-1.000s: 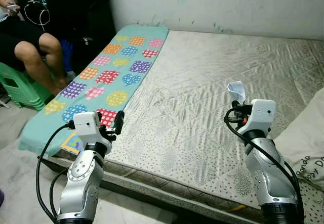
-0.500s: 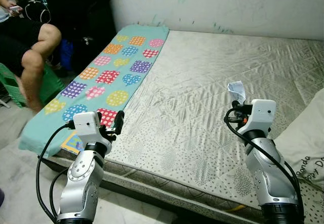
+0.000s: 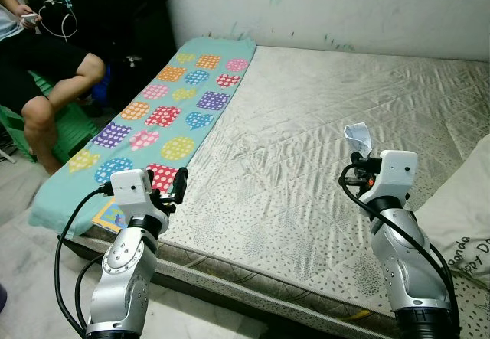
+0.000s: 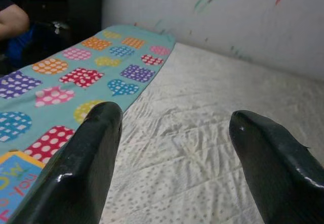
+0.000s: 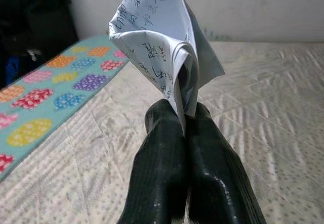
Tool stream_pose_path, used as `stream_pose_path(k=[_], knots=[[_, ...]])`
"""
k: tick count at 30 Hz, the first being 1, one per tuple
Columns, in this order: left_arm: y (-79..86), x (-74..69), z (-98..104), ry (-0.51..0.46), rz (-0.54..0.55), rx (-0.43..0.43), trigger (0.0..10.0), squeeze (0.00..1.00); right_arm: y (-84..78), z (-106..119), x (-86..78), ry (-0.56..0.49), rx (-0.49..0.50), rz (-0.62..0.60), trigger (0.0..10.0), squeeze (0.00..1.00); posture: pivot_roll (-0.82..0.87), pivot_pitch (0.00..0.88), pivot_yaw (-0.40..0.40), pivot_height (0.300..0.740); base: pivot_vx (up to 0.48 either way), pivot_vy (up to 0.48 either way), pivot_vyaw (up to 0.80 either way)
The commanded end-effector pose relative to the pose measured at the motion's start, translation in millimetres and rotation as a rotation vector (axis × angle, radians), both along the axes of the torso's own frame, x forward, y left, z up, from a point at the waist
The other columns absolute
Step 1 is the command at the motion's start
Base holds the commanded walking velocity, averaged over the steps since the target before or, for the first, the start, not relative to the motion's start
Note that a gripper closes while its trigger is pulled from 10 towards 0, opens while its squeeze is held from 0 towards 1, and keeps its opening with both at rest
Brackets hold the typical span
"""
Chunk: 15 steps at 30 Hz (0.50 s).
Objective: Clean up the room
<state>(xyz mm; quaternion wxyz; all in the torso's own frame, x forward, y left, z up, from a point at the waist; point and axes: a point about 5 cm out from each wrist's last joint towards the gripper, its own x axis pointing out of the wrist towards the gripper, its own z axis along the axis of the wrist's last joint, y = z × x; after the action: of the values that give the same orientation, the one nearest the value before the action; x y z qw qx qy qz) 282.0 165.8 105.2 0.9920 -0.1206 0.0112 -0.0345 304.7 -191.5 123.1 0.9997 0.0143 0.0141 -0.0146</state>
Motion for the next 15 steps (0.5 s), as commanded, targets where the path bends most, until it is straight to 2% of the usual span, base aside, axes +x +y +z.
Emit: stream_pose_path(k=[1,7,15], knots=[[12.0,-3.8,0.8,0.007,0.056,-0.014,10.0,0.0,2.8,0.8,0.6,-0.007,-0.03,-0.04,10.0,0.0,-0.06,0.0,0.012,0.74,0.0,0.0,0.0],[17.2,-7.1,2.2,0.005,0.096,-0.025,10.0,0.0,6.8,-0.8,-1.1,0.002,-0.03,-0.05,10.0,0.0,-0.06,0.0,0.006,0.74,0.0,0.0,0.0],[12.4,-7.5,2.2,0.011,0.08,-0.042,10.0,0.0,4.0,0.8,1.5,0.001,-0.032,-0.059,10.0,0.0,-0.06,0.0,0.003,0.74,0.0,0.0,-0.73]])
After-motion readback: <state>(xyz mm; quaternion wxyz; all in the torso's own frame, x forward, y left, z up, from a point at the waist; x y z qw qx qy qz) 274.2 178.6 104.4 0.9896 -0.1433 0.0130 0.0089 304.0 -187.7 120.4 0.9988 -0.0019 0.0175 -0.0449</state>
